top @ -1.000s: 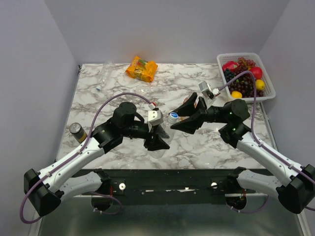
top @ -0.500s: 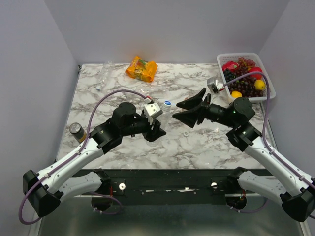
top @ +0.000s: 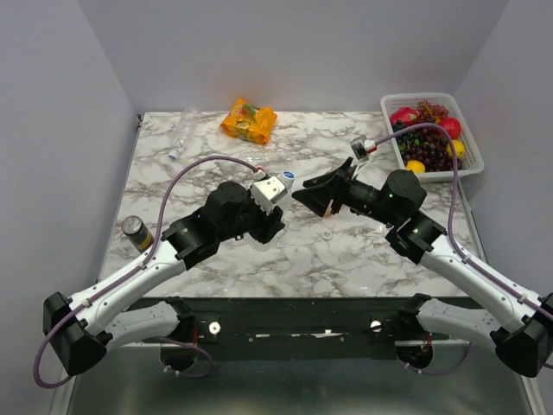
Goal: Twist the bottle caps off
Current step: Unscrew the bottle cap from the plastic bottle.
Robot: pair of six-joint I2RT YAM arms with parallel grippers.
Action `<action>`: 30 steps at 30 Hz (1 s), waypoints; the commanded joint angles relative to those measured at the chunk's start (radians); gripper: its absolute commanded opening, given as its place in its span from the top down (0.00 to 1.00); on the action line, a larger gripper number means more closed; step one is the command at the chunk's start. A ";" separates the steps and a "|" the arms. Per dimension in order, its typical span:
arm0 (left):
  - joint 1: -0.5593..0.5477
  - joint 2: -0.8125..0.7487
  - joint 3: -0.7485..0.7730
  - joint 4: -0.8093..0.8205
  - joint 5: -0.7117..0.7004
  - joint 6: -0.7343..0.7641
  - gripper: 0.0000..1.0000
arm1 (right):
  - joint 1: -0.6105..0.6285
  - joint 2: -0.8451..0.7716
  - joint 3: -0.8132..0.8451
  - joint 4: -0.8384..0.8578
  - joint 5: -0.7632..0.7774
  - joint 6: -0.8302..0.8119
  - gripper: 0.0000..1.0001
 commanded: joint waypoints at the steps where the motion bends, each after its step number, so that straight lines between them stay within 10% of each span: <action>1: -0.018 0.028 0.036 -0.022 -0.070 0.010 0.61 | 0.018 0.004 0.040 -0.012 0.068 0.008 0.30; 30: -0.056 0.091 0.045 -0.033 -0.032 0.012 0.61 | 0.048 0.060 0.075 -0.041 0.114 -0.001 0.30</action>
